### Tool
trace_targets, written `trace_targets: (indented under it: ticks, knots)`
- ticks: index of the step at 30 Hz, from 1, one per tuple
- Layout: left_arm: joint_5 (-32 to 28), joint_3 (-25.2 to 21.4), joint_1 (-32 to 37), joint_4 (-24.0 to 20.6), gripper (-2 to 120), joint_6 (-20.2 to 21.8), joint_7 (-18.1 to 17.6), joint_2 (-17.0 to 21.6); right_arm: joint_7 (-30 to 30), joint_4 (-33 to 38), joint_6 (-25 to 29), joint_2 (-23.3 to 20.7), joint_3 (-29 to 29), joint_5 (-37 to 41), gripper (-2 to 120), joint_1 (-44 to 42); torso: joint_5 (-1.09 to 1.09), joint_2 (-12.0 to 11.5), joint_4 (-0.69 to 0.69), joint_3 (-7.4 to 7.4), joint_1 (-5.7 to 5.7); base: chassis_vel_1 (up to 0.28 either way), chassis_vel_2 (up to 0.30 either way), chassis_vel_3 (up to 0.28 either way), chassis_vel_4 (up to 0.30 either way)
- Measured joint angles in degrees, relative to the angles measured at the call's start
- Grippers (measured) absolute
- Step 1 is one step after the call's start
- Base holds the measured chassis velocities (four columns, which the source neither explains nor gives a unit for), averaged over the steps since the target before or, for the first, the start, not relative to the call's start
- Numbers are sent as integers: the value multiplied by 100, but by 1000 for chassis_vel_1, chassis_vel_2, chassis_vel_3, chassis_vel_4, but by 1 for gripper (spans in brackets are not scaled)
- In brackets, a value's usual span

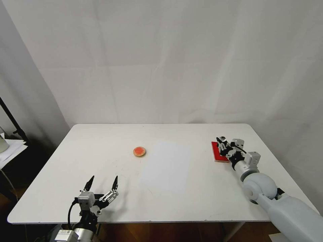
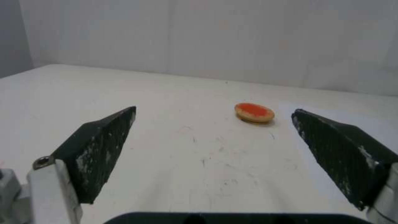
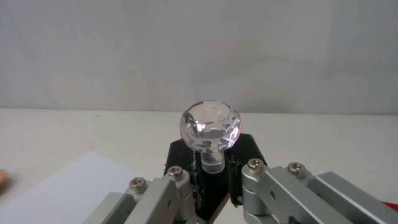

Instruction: Pick up the stamp from the ink pad and place it onto another ink pad.

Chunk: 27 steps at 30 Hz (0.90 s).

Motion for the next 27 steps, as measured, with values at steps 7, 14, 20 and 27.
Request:
trace_targets:
  ticks: [7, 14, 20, 27]
  knots:
    - [0, 0, -1, 0, 100, 0, 0, 0, -227, -89, -24, 304, -2087, 268, 10, 1687, -2, 0, 2, 0, 0, 0, 0, 0, 0]
    - [0, 0, 0, 0, 100, 0, 0, 0, -227, -643, 1, 940, -3070, 177, 10, 2251, 2, 0, 2, 1, 1, 0, 0, 0, 0]
    - [0, 0, 0, 0, 100, 0, 0, 0, -243, -953, -85, 1137, -3245, 55, 10, 2273, 2, 0, 1, 1, 1, 0, 0, 0, 0]
    - [0, 0, 0, 0, 100, 0, 0, 0, -243, -987, -100, 1130, -3229, -9, 10, 2075, 1, 0, 0, -1, 0, 0, 0, 0, 0]
